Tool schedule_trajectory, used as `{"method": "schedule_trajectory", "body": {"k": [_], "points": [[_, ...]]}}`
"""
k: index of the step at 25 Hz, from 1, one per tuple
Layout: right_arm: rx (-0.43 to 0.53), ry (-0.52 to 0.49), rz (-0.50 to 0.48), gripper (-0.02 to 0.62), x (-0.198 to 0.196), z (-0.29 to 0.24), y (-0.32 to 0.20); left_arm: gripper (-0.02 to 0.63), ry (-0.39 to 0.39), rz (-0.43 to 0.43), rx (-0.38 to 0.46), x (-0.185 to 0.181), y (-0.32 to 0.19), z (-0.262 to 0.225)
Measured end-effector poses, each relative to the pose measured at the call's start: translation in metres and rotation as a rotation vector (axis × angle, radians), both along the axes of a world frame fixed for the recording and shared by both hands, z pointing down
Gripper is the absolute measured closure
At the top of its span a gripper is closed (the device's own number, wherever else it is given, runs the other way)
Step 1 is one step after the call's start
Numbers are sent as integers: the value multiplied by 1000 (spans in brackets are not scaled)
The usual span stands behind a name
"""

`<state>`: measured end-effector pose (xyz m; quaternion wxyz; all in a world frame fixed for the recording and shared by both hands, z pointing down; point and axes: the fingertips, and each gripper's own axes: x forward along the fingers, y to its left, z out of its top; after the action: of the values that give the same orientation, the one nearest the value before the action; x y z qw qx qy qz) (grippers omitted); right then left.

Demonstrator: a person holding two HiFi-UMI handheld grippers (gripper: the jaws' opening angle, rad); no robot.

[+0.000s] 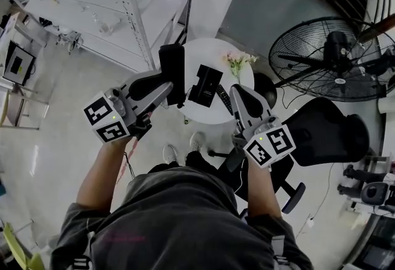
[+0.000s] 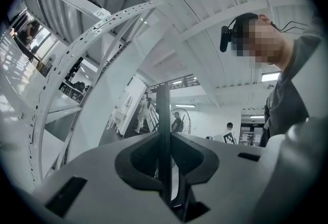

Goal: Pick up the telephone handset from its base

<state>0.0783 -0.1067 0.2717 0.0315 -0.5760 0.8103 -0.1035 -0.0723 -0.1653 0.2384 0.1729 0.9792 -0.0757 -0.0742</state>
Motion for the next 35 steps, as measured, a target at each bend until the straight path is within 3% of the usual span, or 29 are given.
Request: {"method": "schedule_trajectory", "body": {"k": [35], "points": [[-39,23,-16,578,10,13,-7,528,-11,8,-18,16,-2,16]]}}
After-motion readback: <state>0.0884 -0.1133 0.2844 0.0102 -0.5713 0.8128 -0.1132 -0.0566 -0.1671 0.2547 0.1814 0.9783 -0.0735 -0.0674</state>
